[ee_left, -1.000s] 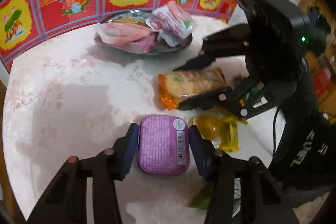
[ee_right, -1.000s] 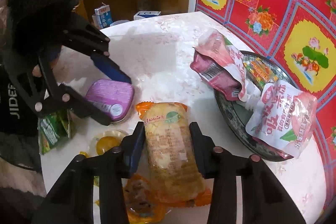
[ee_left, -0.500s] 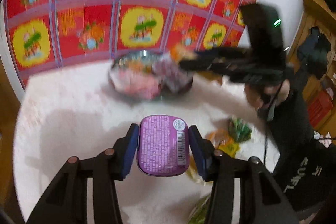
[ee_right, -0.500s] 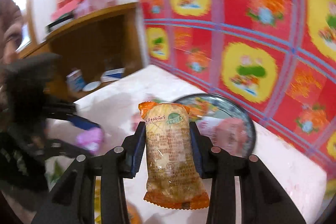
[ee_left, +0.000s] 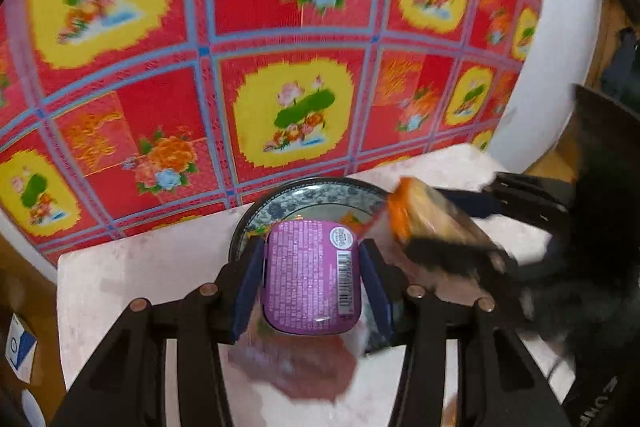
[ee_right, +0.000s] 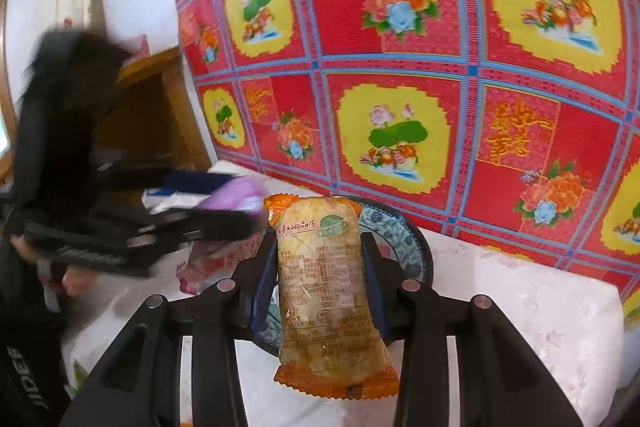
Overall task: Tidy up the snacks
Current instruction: 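Carry the pastry and purple tin onto the plate and open both tools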
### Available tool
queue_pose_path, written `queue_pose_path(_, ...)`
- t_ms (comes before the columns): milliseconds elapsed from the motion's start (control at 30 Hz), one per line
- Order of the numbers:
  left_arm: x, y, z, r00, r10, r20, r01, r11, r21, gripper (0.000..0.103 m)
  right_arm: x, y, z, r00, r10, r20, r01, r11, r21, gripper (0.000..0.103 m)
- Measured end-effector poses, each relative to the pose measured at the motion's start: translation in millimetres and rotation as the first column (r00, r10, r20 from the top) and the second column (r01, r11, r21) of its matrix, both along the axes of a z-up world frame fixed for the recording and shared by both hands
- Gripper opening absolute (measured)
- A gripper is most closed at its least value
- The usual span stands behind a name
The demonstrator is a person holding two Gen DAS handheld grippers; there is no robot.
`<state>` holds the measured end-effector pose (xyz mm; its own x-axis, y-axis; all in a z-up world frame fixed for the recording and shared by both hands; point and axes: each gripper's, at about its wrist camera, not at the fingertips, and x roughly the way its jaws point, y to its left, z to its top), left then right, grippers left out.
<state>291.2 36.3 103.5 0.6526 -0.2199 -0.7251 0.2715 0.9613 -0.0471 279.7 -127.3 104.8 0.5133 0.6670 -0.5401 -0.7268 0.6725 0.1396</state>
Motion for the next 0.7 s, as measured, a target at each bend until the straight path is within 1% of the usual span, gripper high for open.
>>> queue_pose_path(67, 12, -2, -8, 0.999, 0.002, -0.037, -0.002, 1.000, 0.009, 0.051, -1, 6, -3, 1.000, 0.002, 0.020, -0.001, 1.000, -0.029, 0.041)
queue_pose_path(133, 19, -1, -15, 0.999, 0.010, -0.048, -0.009, 1.000, 0.010, 0.051, -1, 8, -6, 1.000, 0.000, 0.026, 0.001, 0.999, -0.042, 0.041)
queue_pose_path(200, 24, 3, -21, 0.998, 0.025, -0.061, -0.025, 1.000, -0.012, 0.051, 0, 7, -6, 1.000, -0.007, 0.028, 0.009, 0.999, -0.040, 0.041)
queue_pose_path(233, 26, 7, -23, 0.998, 0.035, -0.061, -0.037, 0.999, -0.030, 0.053, 1, 6, -5, 0.999, -0.015, 0.029, 0.016, 0.999, -0.035, 0.041)
queue_pose_path(267, 26, 10, -24, 0.997, 0.040, -0.061, -0.042, 0.998, -0.044, 0.059, 2, 5, -5, 0.999, -0.019, 0.027, 0.020, 0.999, -0.031, 0.041)
queue_pose_path(300, 26, 15, -24, 0.997, 0.046, -0.062, -0.049, 0.997, -0.059, 0.063, 3, 4, -5, 0.999, -0.023, 0.023, 0.023, 0.999, -0.026, 0.041)
queue_pose_path(333, 24, 17, -22, 0.997, 0.050, -0.058, -0.054, 0.996, -0.068, 0.069, 4, 3, -5, 0.999, -0.027, 0.020, 0.027, 0.999, -0.024, 0.041)
queue_pose_path(367, 21, 20, -21, 0.997, 0.054, -0.050, -0.058, 0.995, -0.078, 0.070, 5, 2, -5, 0.999, -0.032, 0.018, 0.033, 0.999, -0.022, 0.041)
queue_pose_path(467, 14, 26, -16, 0.999, 0.047, -0.027, -0.050, 0.995, -0.088, 0.070, 6, 3, -6, 0.999, -0.046, 0.020, 0.047, 0.999, -0.025, 0.041)
queue_pose_path(600, 5, 25, -7, 0.999, 0.038, 0.012, -0.037, 0.996, -0.079, 0.071, 6, 7, -3, 0.996, -0.081, 0.035, 0.082, 0.996, -0.027, 0.041)
queue_pose_path(700, 1, 27, -2, 0.998, 0.046, 0.030, -0.043, 0.994, -0.101, 0.071, 4, 14, 4, 0.995, -0.093, 0.048, 0.094, 0.995, -0.019, 0.041)
